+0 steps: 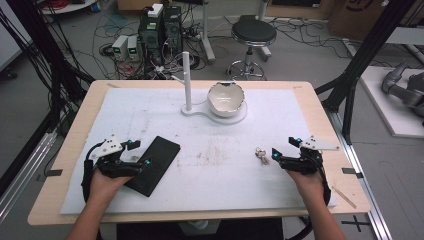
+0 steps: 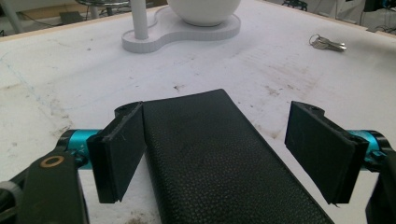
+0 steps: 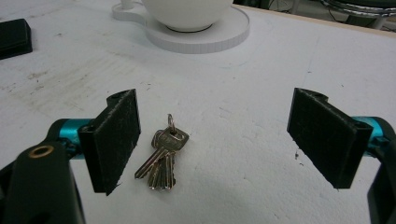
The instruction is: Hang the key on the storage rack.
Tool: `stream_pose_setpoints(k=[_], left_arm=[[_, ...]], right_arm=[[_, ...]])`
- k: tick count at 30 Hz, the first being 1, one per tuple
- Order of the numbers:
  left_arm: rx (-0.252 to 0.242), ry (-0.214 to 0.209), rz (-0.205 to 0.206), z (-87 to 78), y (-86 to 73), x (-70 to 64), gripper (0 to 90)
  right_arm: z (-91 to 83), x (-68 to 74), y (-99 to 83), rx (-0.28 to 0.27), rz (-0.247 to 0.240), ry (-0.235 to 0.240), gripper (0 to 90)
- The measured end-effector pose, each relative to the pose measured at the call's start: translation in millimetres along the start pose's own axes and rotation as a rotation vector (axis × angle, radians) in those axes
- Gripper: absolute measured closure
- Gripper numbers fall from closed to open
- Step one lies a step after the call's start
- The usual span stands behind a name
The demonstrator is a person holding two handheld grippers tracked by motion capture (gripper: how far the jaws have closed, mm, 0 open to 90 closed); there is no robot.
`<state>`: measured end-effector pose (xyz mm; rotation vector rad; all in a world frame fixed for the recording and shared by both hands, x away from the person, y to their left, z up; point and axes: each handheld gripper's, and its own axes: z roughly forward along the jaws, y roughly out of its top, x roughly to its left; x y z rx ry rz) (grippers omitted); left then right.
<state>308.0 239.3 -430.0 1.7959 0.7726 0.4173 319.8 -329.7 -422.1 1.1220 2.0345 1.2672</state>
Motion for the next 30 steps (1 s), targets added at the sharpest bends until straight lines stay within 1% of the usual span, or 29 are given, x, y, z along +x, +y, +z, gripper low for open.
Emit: stream_pose_setpoints(k=[2,6,8,10,12,14,18,19,21,24,25,26,28,30], left_arm=[[0.001,-0.001,0.002,1.2,0.4,-0.3,20.6],[0.007,0.003,0.006,2.2,1.2,-0.2,20.6],[0.007,0.005,0.007,2.3,0.9,-1.5,20.6],[0.012,0.0,0.015,2.2,0.8,-2.8,20.6],[0.007,-0.002,0.017,2.0,1.0,-3.6,20.7],[0.006,-0.005,0.017,2.0,1.0,-3.5,20.6],[0.007,-0.005,0.013,2.4,0.6,-3.1,20.6],[0.008,-0.007,0.015,2.3,0.4,-3.5,20.6],[0.009,-0.009,0.017,1.7,0.1,-4.7,20.6],[0.012,-0.005,0.017,0.5,-0.6,-5.5,20.6],[0.013,0.005,0.014,-0.7,-1.1,-5.5,20.6],[0.013,0.005,0.014,-0.7,-1.1,-5.5,20.7],[0.011,0.017,0.009,-2.2,-2.0,-4.4,20.6],[0.013,0.02,0.007,-2.7,-2.4,-4.1,20.7]], right_arm=[[0.4,0.4,-0.2,0.0,0.005,0.002,17.6],[2.3,0.7,0.3,-0.001,-0.007,0.002,17.6],[2.4,1.9,0.9,-0.001,-0.012,0.012,17.7],[1.5,3.0,2.3,0.012,-0.02,0.028,17.7],[0.1,4.1,3.5,0.001,-0.021,0.037,17.7],[0.0,4.9,2.7,-0.003,-0.005,0.042,17.7],[4.3,4.0,3.0,-0.004,0.002,0.05,17.7],[10.5,3.9,4.8,0.004,-0.004,0.049,18.2],[18.4,4.2,6.9,0.023,-0.013,0.047,23.5],[30.2,5.8,9.2,0.057,-0.021,0.044,27.4],[33.8,6.0,10.1,0.061,-0.016,0.056,29.5],[33.8,6.0,10.1,0.061,-0.016,0.056,29.5],[41.6,6.6,12.5,0.075,0.014,0.075,35.3],[46.5,7.3,12.8,0.103,0.016,0.088,39.7]])
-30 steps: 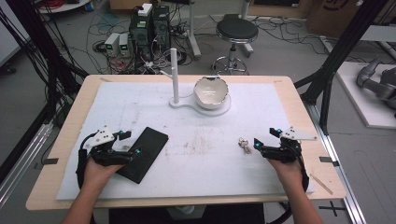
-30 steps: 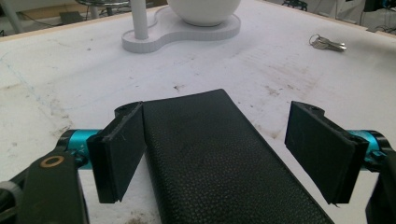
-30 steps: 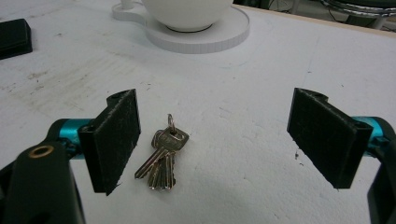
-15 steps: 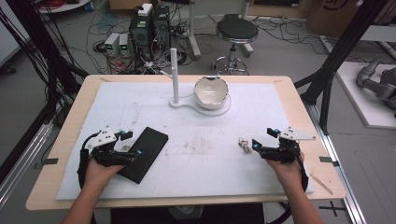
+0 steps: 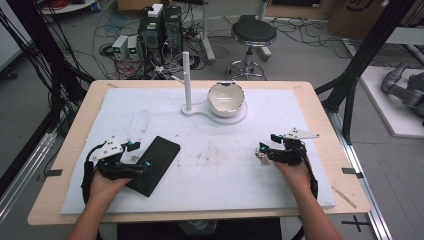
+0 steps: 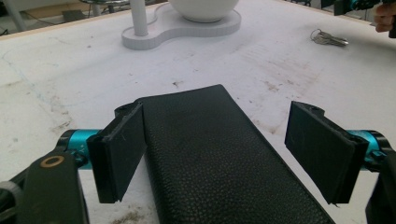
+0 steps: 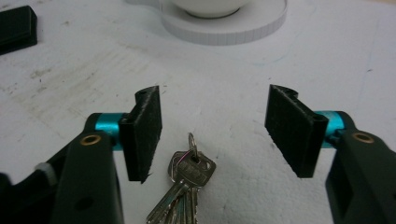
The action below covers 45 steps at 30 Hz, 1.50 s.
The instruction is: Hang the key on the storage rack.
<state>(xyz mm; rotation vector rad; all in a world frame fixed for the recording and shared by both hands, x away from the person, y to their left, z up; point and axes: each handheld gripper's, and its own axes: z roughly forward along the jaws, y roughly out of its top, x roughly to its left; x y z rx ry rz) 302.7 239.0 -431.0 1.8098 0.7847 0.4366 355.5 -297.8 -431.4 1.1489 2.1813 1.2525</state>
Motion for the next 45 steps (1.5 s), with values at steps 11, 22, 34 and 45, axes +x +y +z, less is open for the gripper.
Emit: stream_pose_setpoints(k=[11,22,34,45], left_arm=[[0.006,0.002,-0.001,-0.1,-1.1,-0.8,20.7],[0.009,0.002,0.002,0.1,-1.0,-1.4,20.7],[0.003,0.003,0.005,-1.2,-0.5,-1.5,20.7],[0.003,0.004,0.003,-1.5,-0.5,-1.3,20.7]], right_arm=[[15.0,0.1,-1.3,0.09,-0.032,0.027,60.5],[20.9,1.0,-2.6,0.116,-0.047,0.006,87.4],[13.2,-1.8,1.3,0.055,-0.015,0.035,69.9],[22.1,0.2,-1.9,0.158,-0.052,0.056,89.5]])
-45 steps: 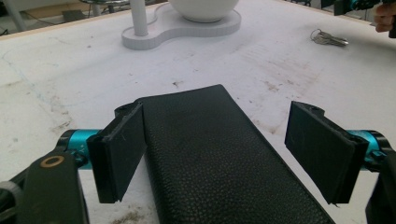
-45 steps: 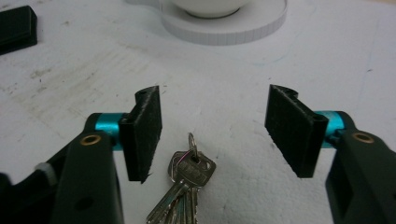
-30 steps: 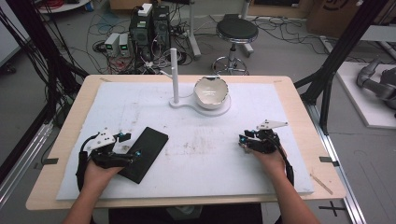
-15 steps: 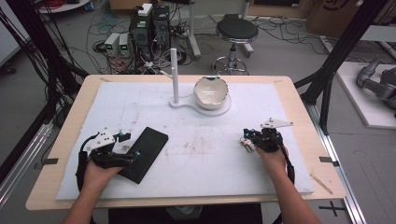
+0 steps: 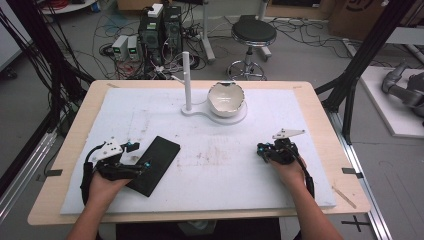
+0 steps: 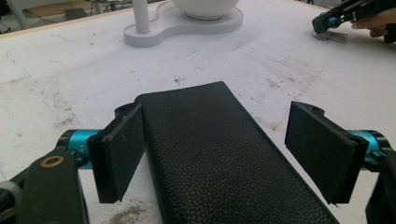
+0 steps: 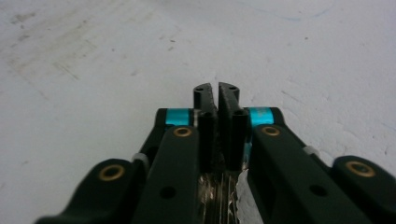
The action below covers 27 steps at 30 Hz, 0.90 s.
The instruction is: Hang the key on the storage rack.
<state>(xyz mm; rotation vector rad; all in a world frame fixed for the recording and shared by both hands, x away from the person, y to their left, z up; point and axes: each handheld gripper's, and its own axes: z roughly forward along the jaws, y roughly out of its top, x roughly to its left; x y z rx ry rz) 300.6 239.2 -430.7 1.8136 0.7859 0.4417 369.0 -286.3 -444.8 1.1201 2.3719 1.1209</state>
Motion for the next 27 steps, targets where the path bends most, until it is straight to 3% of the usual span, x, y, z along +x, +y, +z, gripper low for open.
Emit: stream_pose_setpoints(k=[7,13,16,21,26,27], left_arm=[[-0.007,0.008,0.001,-1.4,1.2,0.1,20.7],[-0.014,0.011,0.0,-2.7,2.2,-0.6,20.6],[-0.018,0.02,0.007,-3.2,3.1,-2.7,20.7],[-0.027,0.031,0.009,-6.2,3.7,-2.0,20.6],[-0.03,0.039,0.004,-7.6,3.3,0.4,20.7],[-0.03,0.039,0.004,-7.6,3.3,0.4,20.6]], right_arm=[[-16.1,4.7,9.8,-0.091,-0.015,0.034,90.0],[-29.2,12.9,23.0,-0.162,-0.024,0.104,90.0],[-37.5,23.2,41.0,-0.21,-0.088,0.142,90.0],[-43.1,31.8,73.5,-0.242,-0.135,0.176,90.0],[-48.8,41.0,115.0,-0.254,-0.199,0.182,90.0],[-48.8,41.0,115.0,-0.254,-0.199,0.182,90.0]])
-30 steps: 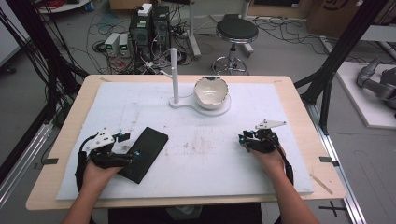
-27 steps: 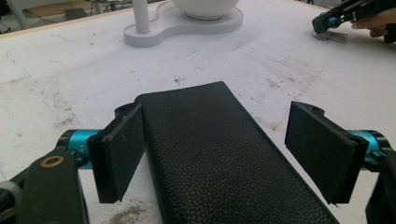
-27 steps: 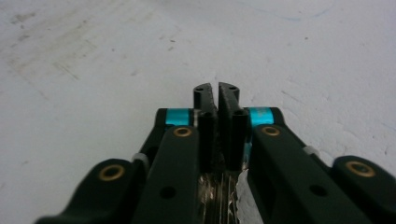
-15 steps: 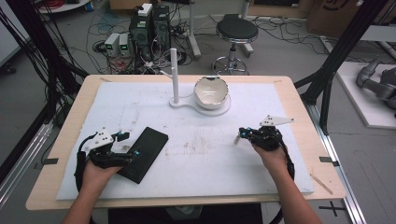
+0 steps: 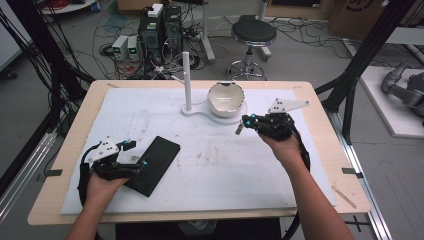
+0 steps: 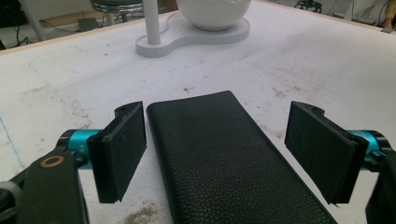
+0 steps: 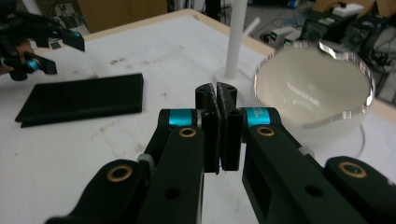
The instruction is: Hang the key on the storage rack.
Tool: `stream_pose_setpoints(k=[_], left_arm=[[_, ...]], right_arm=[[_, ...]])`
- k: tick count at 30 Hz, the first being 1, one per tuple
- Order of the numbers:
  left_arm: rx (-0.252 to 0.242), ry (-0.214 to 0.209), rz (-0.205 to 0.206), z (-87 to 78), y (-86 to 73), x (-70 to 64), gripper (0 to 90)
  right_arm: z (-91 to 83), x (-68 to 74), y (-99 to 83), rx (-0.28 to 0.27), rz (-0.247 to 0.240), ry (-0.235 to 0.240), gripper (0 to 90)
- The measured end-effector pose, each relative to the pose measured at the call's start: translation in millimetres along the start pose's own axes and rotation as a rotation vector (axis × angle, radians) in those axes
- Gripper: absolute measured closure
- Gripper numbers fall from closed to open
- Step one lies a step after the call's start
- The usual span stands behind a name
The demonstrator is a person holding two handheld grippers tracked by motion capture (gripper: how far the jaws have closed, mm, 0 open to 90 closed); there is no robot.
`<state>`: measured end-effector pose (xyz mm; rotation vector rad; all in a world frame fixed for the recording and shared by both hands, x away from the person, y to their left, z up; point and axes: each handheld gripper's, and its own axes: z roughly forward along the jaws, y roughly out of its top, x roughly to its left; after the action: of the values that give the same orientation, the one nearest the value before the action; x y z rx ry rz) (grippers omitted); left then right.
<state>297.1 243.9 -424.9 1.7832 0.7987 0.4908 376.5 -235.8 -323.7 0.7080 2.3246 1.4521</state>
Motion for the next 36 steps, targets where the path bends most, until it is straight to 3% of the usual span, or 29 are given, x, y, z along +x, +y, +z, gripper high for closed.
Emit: stream_pose_setpoints(k=[1,3,4,6,10,11,12,14,26,36], left_arm=[[0.0,-0.002,0.003,0.6,0.0,-0.3,20.7],[0.002,-0.005,0.008,1.0,0.2,-0.3,20.6],[0.002,-0.005,0.008,1.4,0.4,-0.7,20.6],[0.001,-0.007,0.011,2.0,1.0,-1.3,20.7],[0.003,0.001,0.02,1.2,1.6,-2.0,20.7],[0.02,0.02,0.053,1.1,2.2,-4.4,20.6],[0.02,0.02,0.053,1.1,2.2,-4.4,20.6],[0.028,0.024,0.07,1.6,2.6,-6.0,20.7],[0.027,0.025,0.061,2.3,1.2,-3.3,20.7],[0.023,0.026,0.055,0.1,0.8,-1.2,20.7]], right_arm=[[3.9,-0.1,17.6,0.0,-0.029,0.008,90.0],[9.2,0.0,34.5,0.008,-0.047,0.011,90.0],[9.2,0.0,34.5,0.008,-0.047,0.011,90.0],[20.3,-1.8,58.8,0.009,-0.086,0.009,90.0],[37.7,-4.2,86.1,0.014,-0.098,0.014,90.0],[42.6,-4.4,92.1,0.027,-0.093,0.026,90.0],[42.6,-4.4,92.1,0.027,-0.093,0.026,90.0],[59.0,-6.4,106.8,0.032,-0.105,0.045,90.0],[117.5,-11.1,148.1,0.064,-0.098,0.072,90.0],[150.4,-10.0,164.9,0.099,-0.107,0.069,90.0]])
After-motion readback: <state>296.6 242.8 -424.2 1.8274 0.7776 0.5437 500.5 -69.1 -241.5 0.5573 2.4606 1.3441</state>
